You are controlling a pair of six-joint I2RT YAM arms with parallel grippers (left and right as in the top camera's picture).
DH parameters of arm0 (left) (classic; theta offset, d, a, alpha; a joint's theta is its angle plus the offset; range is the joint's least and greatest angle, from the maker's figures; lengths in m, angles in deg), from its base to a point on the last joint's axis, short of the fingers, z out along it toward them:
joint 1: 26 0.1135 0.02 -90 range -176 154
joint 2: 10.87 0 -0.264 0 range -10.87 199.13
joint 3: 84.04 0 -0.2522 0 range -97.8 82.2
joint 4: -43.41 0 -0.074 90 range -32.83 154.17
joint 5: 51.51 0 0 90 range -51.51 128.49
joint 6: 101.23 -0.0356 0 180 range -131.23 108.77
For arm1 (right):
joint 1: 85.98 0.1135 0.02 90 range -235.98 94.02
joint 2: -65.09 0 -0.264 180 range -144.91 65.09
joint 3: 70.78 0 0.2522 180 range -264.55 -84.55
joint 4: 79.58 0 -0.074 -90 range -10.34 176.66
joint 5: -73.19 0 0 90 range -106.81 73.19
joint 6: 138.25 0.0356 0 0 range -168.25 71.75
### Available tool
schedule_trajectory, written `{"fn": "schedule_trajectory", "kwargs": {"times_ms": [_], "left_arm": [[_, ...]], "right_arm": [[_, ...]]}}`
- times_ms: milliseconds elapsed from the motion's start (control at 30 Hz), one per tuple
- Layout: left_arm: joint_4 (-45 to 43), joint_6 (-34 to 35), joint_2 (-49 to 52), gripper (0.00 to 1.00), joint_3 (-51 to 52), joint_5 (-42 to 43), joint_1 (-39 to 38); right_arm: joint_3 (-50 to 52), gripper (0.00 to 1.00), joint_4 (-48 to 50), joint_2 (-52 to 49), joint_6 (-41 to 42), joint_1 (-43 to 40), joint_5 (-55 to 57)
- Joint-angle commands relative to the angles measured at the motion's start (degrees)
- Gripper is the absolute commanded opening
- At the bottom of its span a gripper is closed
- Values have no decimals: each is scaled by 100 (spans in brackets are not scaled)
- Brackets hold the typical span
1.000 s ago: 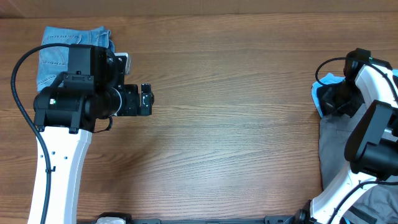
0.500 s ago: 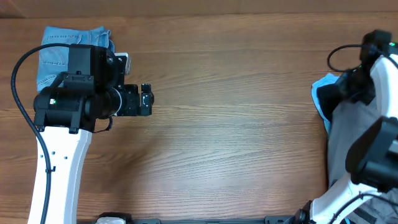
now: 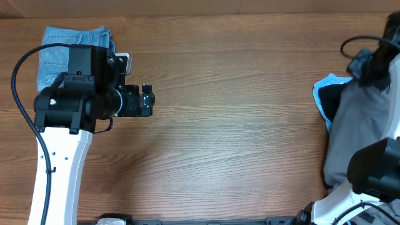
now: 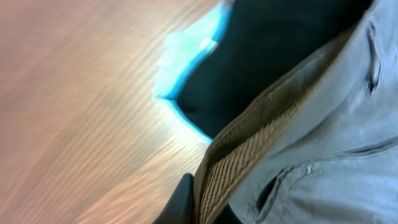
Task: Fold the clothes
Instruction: 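Pull the grey shorts leftward with the right gripper onto the table center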
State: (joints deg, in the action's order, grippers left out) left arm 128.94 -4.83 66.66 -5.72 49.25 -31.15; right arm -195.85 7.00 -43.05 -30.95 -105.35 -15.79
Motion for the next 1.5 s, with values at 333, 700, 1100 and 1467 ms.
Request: {"fn": "schedule_trajectory", "kwargs": {"times_ms": [333,700,1100,1467], "left_arm": [[13,-114,35,100,-372,55,96],[431,-243,35,100,-1410,-448,361],[415,-730,1331,100,-1338,415,-533],[-223,-761,3630,94,-1338,-813,-951]], "right_arm": [[-2588,4,-450,96,-227,3342,-1394],[-3047,88,-520,90,98,5571,846],[-4129,90,-1222,1088,570,3945,699],[-4129,94,-1738,1744,525,3364,577]]}}
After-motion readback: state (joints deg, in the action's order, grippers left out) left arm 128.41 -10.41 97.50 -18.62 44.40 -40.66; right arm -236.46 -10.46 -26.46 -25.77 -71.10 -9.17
